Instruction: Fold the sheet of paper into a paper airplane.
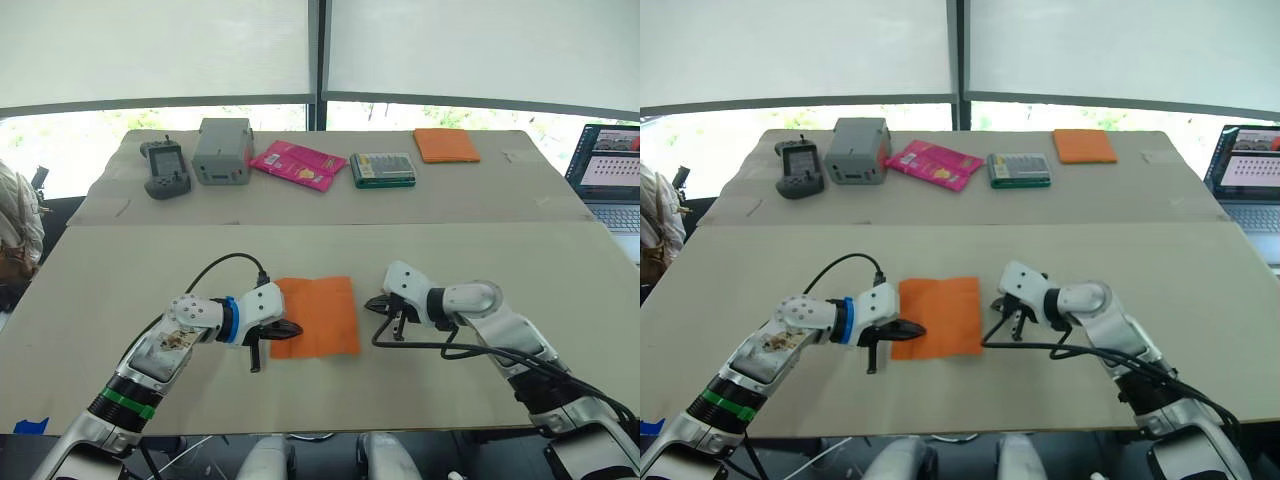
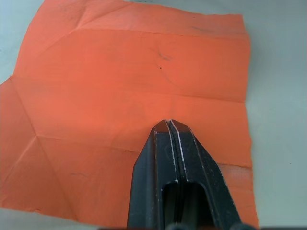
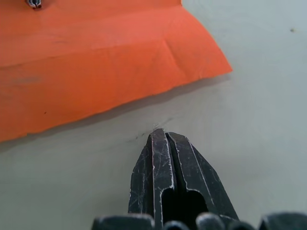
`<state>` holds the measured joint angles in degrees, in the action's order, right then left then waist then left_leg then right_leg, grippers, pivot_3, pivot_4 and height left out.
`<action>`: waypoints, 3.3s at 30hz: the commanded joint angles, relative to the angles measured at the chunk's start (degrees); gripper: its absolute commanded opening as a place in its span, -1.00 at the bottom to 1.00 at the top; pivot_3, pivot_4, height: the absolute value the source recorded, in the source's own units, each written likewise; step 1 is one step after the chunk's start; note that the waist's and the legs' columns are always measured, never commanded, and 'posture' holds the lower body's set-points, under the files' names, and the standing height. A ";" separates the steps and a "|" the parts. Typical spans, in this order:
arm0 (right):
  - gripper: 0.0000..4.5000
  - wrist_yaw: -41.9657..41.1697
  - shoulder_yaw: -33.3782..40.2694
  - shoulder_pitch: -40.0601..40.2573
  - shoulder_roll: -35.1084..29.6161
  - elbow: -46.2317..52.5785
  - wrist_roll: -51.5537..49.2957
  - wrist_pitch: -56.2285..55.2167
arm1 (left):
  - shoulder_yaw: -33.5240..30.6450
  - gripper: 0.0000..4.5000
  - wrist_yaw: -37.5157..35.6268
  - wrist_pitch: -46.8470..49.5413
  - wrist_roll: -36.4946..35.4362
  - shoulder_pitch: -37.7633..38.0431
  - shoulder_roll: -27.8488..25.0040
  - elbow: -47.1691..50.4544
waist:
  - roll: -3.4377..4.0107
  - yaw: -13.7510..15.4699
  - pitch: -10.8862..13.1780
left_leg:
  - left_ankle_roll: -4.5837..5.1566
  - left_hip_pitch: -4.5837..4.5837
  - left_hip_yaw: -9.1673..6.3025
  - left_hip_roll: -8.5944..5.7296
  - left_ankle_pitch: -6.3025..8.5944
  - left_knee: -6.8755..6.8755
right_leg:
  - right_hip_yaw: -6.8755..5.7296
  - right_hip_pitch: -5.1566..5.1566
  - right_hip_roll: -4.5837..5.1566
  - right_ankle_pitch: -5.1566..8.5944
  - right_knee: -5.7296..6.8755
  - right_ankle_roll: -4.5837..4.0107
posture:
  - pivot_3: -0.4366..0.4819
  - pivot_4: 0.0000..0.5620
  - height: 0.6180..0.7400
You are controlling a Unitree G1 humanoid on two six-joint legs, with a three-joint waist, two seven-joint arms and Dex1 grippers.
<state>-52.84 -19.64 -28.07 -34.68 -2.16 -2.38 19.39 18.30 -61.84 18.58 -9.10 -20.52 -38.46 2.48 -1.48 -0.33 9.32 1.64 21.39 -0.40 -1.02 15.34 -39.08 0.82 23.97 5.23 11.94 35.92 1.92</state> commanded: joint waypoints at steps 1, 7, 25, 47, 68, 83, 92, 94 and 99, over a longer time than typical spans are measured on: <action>-0.99 -2.32 0.78 -0.35 3.42 -1.79 -2.82 -2.61 | 1.86 -1.00 0.89 1.73 3.49 2.04 -0.91 -2.61 | -0.02 -0.21 -0.08 | 0.00 -0.04 0.00 0.01 0.00 0.00 | 0.00 -0.03 -0.01 0.00 0.00 0.00 | -0.05 -0.47 1.00; -0.99 -3.20 6.18 -0.91 8.42 -1.22 -9.54 -0.66 | 1.32 -1.00 1.67 1.75 3.79 2.62 -1.28 -2.30 | 0.00 -0.30 -0.10 | 0.00 -0.12 -0.01 0.02 0.00 0.04 | 0.04 -0.06 0.01 0.00 0.06 0.00 | -0.05 -0.47 1.00; -0.99 -4.90 1.81 -9.17 19.57 -13.84 -8.32 -2.16 | -4.49 -1.00 3.66 4.64 1.56 5.70 -4.50 2.61 | 0.03 -1.04 -0.11 | -0.01 -0.10 0.02 0.04 0.00 0.16 | 0.09 0.18 -0.03 0.00 0.17 -0.03 | -0.05 -0.47 1.00; -0.99 -2.67 -3.12 -11.69 25.02 -24.97 1.24 -3.09 | -25.76 -1.00 13.60 1.32 -5.84 4.85 -2.68 0.94 | 0.08 -2.05 -0.06 | -0.08 -0.07 -0.12 0.06 0.00 0.26 | 0.01 0.35 0.03 0.00 0.22 -0.06 | -0.05 -0.47 1.00; -0.99 1.46 -0.90 -5.30 20.15 -14.53 0.12 -1.35 | -6.77 -1.00 8.55 -3.83 2.32 5.85 2.12 -5.23 | 0.09 -0.69 -0.07 | -0.10 -0.11 -0.09 -0.03 0.02 0.23 | 0.02 0.19 0.12 -0.01 0.13 -0.06 | -0.05 -0.47 1.00; -0.99 2.65 0.70 -10.74 23.31 -24.24 0.64 -10.16 | -6.89 -1.00 8.41 -2.15 1.03 8.47 2.90 -2.97 | 0.10 -0.75 -0.07 | -0.09 -0.16 -0.06 0.01 0.01 0.22 | 0.03 0.18 0.05 0.00 0.14 -0.05 | -0.05 -0.47 1.00; -0.99 4.49 2.44 -17.94 25.78 -39.77 2.39 -18.54 | -7.46 -1.00 9.19 -0.46 0.75 10.37 2.77 -0.50 | 0.10 -1.04 -0.08 | -0.10 -0.16 -0.06 0.02 0.02 0.28 | 0.04 0.20 0.07 -0.01 0.12 -0.06 | -0.05 -0.47 1.00; -0.99 3.83 2.58 -18.09 26.08 -41.23 2.45 -19.78 | -7.51 -1.00 9.32 -0.30 0.78 10.46 2.82 -0.37 | 0.10 -1.12 -0.07 | -0.10 -0.17 -0.07 0.03 0.02 0.28 | 0.05 0.20 0.08 -0.01 0.13 -0.06 | -0.05 -0.47 1.00; -0.99 1.91 2.62 -15.60 25.84 -39.93 2.04 -21.05 | -7.61 -1.00 9.41 0.09 0.82 10.16 2.95 -0.48 | 0.12 -1.20 -0.08 | -0.10 -0.17 -0.08 0.02 0.02 0.29 | 0.05 0.19 0.09 -0.01 0.13 -0.06 | -0.05 -0.47 1.00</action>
<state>-49.75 -17.07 -45.39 -8.56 -42.95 -0.62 -0.98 8.92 -52.08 16.43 -9.26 -11.96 -35.33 3.90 -1.36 -1.53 9.24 1.54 21.22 -0.48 -1.00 15.36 -38.78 0.87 24.16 5.33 11.93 36.05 1.86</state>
